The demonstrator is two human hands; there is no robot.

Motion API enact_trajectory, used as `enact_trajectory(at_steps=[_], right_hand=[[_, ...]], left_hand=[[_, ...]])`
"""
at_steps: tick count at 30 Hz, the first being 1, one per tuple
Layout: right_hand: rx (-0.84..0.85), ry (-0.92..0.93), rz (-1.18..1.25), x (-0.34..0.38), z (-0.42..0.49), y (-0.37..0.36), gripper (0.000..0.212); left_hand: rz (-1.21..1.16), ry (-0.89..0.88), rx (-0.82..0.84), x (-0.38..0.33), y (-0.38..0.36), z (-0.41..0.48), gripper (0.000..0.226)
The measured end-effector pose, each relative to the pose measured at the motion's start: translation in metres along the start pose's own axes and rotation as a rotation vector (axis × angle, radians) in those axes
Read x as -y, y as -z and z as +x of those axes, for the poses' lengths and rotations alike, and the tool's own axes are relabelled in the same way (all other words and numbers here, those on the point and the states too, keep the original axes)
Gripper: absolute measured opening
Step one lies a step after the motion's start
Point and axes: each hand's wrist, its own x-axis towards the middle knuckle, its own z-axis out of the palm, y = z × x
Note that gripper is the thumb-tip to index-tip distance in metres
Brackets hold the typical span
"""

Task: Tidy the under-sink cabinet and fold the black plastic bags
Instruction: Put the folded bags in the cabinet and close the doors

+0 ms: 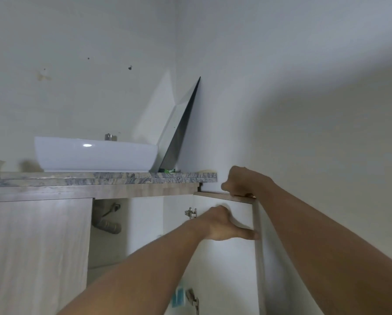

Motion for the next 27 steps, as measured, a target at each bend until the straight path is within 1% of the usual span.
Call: enact_trajectory(at_steps=[1,2,3,5,7,8,10,11,13,14,15,17,19,21,23,24,25,27], right_hand=[[0.035,0.002,0.035,0.014,-0.003,0.000,0.016],[0.075,0.003,0.077,0.028,-0.005,-0.001,0.019],[0.114,0.004,0.117,0.042,-0.006,-0.004,0.022],[0.162,0.017,0.178,0.068,-0.004,-0.012,0.028],[0.167,0.048,0.232,0.092,-0.002,-0.025,0.030],[0.160,0.061,0.241,0.105,0.000,-0.031,0.030],[0.159,0.087,0.236,0.131,0.002,-0.043,0.029],[0.166,0.101,0.237,0.144,0.004,-0.050,0.028],[0.164,0.173,0.226,0.170,0.008,-0.066,0.028],[0.147,0.228,0.190,0.181,0.012,-0.075,0.035],[0.129,0.287,0.139,0.192,0.017,-0.085,0.046],[0.088,0.376,0.053,0.211,0.029,-0.105,0.066],[0.054,0.406,0.063,0.226,0.045,-0.124,0.077],[0.034,0.432,0.138,0.236,0.060,-0.141,0.085],[-0.023,0.433,0.184,0.242,0.068,-0.157,0.080],[-0.091,0.415,0.177,0.245,0.070,-0.167,0.079],[-0.187,0.398,0.170,0.248,0.072,-0.177,0.081],[-0.329,0.354,0.203,0.253,0.074,-0.198,0.078]], left_hand=[[-0.008,0.013,0.009,0.009,0.008,-0.005,0.080],[-0.036,0.025,0.020,0.018,0.017,-0.012,0.082],[-0.074,0.034,0.034,0.027,0.026,-0.020,0.077],[-0.144,0.044,0.069,0.045,0.045,-0.035,0.055],[-0.207,0.071,0.078,0.068,0.065,-0.050,0.036],[-0.226,0.086,0.077,0.082,0.075,-0.057,0.034],[-0.239,0.116,0.066,0.113,0.094,-0.069,0.047],[-0.233,0.134,0.059,0.129,0.102,-0.075,0.049],[-0.243,0.150,0.025,0.164,0.117,-0.086,0.039],[-0.269,0.145,-0.009,0.180,0.122,-0.091,0.035],[-0.295,0.139,-0.058,0.196,0.126,-0.095,0.033],[-0.322,0.147,-0.204,0.226,0.127,-0.098,0.027],[-0.298,0.170,-0.370,0.252,0.126,-0.096,0.023],[-0.247,0.185,-0.470,0.274,0.126,-0.091,0.022],[-0.186,0.196,-0.512,0.291,0.128,-0.085,0.027],[-0.127,0.206,-0.532,0.298,0.130,-0.084,0.035],[-0.026,0.230,-0.561,0.303,0.132,-0.082,0.045],[0.278,0.303,-0.643,0.313,0.136,-0.081,0.072]])
